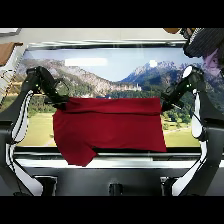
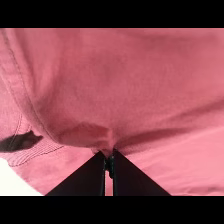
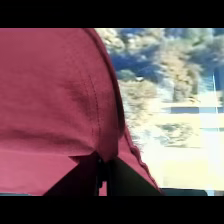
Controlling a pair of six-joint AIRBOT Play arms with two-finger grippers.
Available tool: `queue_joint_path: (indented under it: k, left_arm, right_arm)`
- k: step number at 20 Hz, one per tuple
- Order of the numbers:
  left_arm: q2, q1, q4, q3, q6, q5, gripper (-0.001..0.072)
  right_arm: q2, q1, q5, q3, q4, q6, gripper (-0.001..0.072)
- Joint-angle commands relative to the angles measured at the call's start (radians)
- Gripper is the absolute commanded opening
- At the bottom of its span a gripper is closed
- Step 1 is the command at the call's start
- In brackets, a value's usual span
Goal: Fold the clothes and pants, and hang the long-sleeved shirts on hangers.
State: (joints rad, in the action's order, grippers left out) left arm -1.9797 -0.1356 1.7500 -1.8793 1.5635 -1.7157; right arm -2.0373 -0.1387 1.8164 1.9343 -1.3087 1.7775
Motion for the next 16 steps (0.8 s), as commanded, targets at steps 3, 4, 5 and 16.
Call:
queue_joint_path:
  k: [3, 4, 5, 16]
  left_arm:
    - [-0.003, 0.004, -0.028, 0.005, -0.001, 0.023, 0.0019]
    - [-0.004, 0.004, -0.039, 0.005, -0.001, 0.026, 0.0019]
    - [-0.006, 0.005, -0.056, 0.005, -0.001, 0.026, 0.0019]
    - [-0.021, 0.006, -0.103, 0.004, 0.008, 0.062, 0.0019]
  right_arm:
    - [-0.025, 0.001, 0.018, 0.0, -0.019, 0.004, 0.0035]
    - [-0.027, 0.001, 0.017, 0.0, -0.019, 0.009, 0.0035]
    - [-0.027, 0.001, 0.014, 0.0, -0.02, 0.008, 0.0035]
    - [-0.044, 0.001, 0.043, 0.0, -0.014, 0.008, 0.0036]
